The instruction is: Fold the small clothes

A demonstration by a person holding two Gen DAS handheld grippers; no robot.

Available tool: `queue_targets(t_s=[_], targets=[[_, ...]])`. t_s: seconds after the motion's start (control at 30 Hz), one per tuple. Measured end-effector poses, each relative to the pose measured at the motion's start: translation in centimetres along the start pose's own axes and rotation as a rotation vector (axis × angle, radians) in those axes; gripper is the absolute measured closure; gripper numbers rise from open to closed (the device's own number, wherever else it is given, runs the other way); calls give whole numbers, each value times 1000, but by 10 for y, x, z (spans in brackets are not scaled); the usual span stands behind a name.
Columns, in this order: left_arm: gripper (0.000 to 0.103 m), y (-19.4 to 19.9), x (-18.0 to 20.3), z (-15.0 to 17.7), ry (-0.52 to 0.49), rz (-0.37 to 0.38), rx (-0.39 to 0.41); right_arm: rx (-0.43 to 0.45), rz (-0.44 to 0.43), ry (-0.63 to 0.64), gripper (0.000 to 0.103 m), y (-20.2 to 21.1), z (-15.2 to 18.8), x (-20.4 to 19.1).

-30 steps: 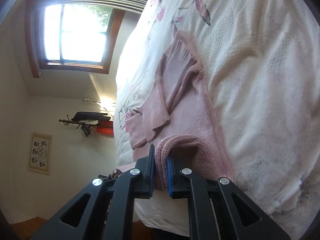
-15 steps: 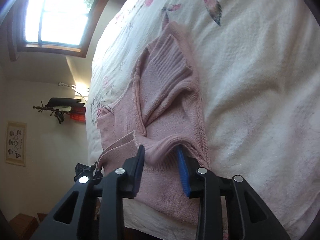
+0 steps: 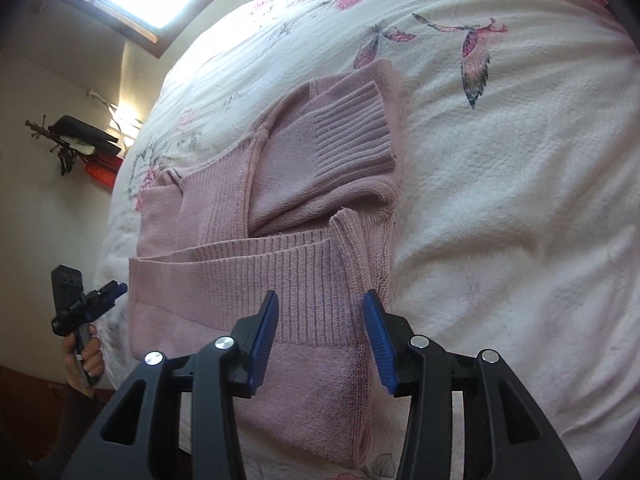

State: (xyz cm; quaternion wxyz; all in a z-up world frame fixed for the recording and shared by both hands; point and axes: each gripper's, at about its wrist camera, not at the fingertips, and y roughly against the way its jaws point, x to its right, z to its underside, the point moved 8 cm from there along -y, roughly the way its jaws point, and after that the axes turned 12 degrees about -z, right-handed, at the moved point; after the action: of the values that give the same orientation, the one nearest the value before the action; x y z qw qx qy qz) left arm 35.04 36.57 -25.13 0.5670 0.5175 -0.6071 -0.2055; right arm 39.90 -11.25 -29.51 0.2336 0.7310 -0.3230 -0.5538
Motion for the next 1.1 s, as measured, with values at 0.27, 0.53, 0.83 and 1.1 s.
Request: queue_targets(t_s=[0.27,0.53,0.83,1.1], targets=[[96,-15,0,-3,-49,-26,-29,-10,33,9,60,-21,-7,14],[100,2,7,0,-38,40,53,65,12,36,93,4,3,7],[101,53,30,-5,-45,147,159,129,-11,122,93,37,-3,-40],[101,88,54,-55,-74,185,249,230,5,181,93,69,-52,-76]])
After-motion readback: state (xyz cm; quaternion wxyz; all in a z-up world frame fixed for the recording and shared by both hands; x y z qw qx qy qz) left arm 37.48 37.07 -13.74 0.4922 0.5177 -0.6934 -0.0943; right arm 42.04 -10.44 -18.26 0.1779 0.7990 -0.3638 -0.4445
